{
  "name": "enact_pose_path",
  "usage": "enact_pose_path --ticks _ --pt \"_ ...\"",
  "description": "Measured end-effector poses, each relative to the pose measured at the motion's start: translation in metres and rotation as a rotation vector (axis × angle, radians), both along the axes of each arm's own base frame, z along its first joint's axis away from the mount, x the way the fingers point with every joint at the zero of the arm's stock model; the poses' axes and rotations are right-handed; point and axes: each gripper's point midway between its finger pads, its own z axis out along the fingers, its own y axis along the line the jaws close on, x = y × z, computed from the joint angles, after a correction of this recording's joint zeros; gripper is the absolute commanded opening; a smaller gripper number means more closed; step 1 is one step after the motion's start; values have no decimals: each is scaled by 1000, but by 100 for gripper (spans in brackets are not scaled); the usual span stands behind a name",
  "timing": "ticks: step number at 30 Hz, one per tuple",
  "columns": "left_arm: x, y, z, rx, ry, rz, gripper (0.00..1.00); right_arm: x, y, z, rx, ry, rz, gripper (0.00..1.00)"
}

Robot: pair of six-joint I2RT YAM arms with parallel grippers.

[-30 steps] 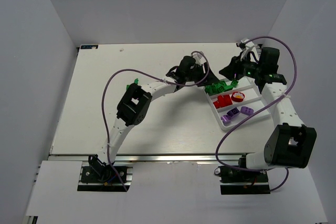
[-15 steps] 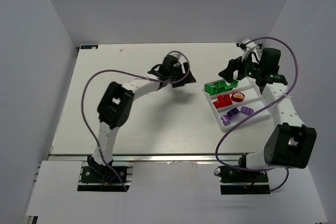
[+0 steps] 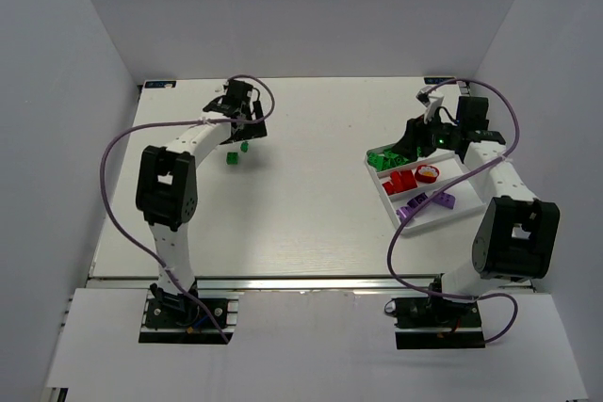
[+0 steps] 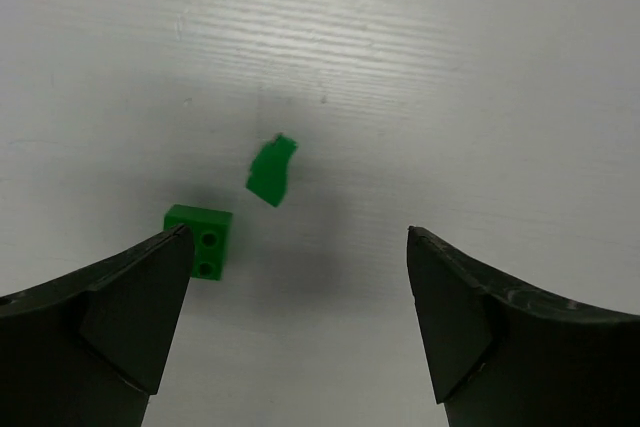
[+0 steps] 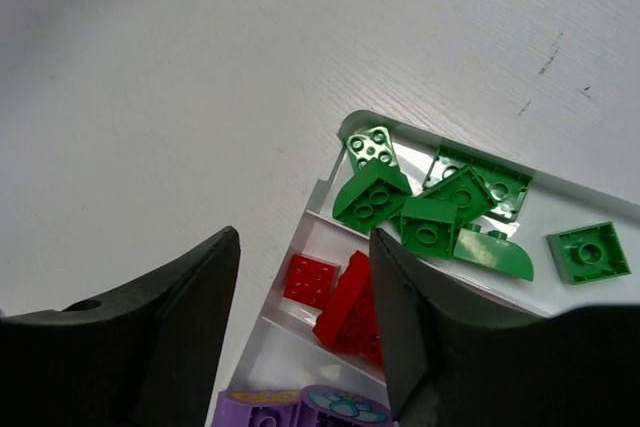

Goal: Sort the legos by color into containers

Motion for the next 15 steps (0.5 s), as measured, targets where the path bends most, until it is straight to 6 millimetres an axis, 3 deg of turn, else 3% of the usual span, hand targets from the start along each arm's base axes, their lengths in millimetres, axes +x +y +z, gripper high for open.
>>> enact_pose_path --ticks 3,6,9,15 --pt "-5 10 -35 88 92 -19 90 -2 2 1 9 8 10 57" --pt "-9 18 -58 155 155 -41 87 -2 4 3 14 9 16 57" --pt "-7 21 -65 191 177 -65 81 -2 4 3 16 10 18 55" --pt "6 19 -61 210 149 -92 73 -3 6 2 18 14 23 55"
